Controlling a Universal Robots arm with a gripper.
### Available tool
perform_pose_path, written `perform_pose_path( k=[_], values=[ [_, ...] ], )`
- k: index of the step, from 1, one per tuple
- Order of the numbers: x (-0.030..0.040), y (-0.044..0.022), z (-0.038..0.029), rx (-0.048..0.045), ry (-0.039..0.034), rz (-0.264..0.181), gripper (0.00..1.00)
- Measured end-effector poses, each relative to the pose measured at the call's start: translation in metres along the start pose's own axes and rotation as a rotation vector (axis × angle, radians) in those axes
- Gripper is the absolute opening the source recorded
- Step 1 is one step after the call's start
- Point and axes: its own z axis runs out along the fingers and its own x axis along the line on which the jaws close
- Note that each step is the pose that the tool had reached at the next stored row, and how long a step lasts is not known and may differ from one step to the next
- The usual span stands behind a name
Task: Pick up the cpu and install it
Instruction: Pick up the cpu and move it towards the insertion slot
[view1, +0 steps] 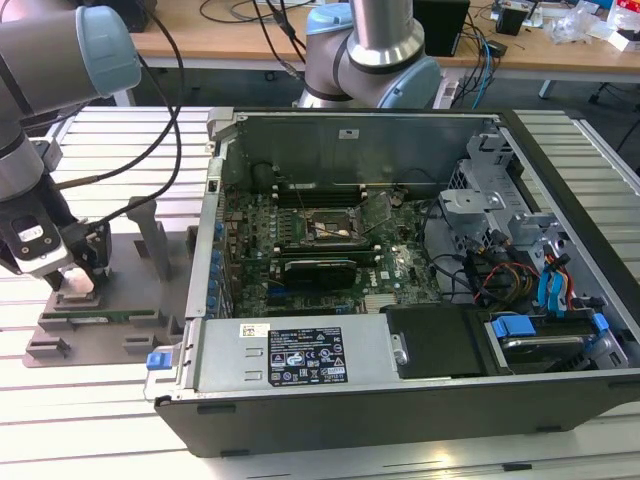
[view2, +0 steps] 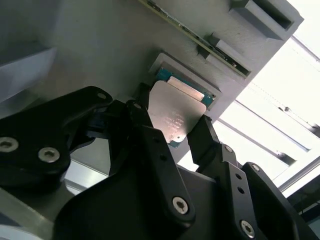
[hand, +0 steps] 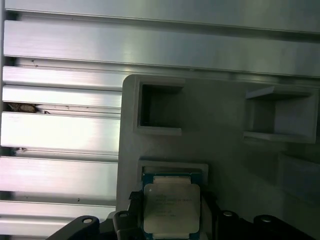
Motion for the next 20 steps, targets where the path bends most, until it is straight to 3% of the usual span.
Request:
perform_pose_path(
  k=[15, 20],
  values=[
    [-0.0001, -0.0002, -0.0055, 0.0000, -0.0001, 0.000, 0.55],
    [-0.0002, -0.0003, -0.0102, 0.0001, 0.0001, 0.000, 0.55]
  ],
)
